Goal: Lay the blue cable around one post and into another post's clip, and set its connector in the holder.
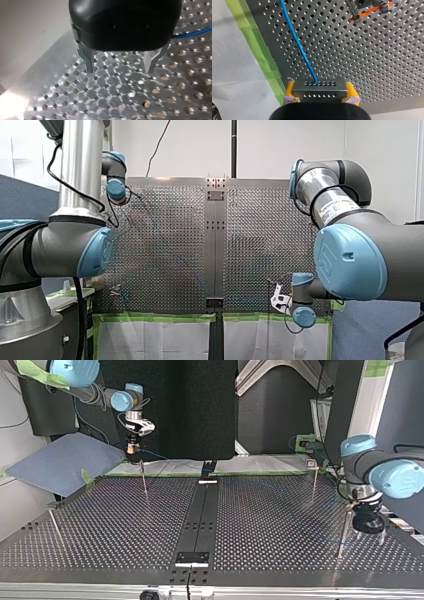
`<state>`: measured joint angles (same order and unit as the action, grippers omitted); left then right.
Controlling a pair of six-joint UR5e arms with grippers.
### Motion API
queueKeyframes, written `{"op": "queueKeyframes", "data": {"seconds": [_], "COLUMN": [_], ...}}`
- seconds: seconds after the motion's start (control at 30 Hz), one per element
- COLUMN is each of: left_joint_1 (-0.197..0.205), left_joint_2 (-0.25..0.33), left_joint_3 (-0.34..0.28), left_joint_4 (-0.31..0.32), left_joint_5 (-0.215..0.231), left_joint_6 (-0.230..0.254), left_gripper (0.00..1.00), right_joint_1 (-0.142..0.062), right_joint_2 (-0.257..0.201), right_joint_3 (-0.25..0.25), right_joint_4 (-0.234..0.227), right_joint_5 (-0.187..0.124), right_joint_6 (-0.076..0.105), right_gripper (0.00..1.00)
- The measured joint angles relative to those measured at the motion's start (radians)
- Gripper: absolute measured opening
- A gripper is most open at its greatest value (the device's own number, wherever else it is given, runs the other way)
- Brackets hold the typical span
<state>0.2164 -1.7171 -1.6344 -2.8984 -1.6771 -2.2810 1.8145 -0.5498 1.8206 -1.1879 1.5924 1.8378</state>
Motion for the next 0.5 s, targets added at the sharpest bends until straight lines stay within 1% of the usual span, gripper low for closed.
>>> {"op": "queueKeyframes", "data": {"seconds": [0.33, 0.5], "left_joint_1": [0.007, 0.008], "left_joint_2": [0.001, 0.001], "left_joint_3": [-0.087, -0.100], "left_joint_4": [0.090, 0.119], "left_joint_5": [0.082, 0.117], "left_joint_6": [-0.090, -0.129], "left_gripper": [1.00, 1.00], "right_joint_1": [0.005, 0.006], "right_joint_2": [0.000, 0.000], "right_joint_3": [-0.002, -0.002], "right_joint_4": [0.001, 0.003], "right_joint_5": [0.000, 0.000], "right_joint_6": [-0.003, -0.005], "right_gripper": [0.00, 0.00]}}
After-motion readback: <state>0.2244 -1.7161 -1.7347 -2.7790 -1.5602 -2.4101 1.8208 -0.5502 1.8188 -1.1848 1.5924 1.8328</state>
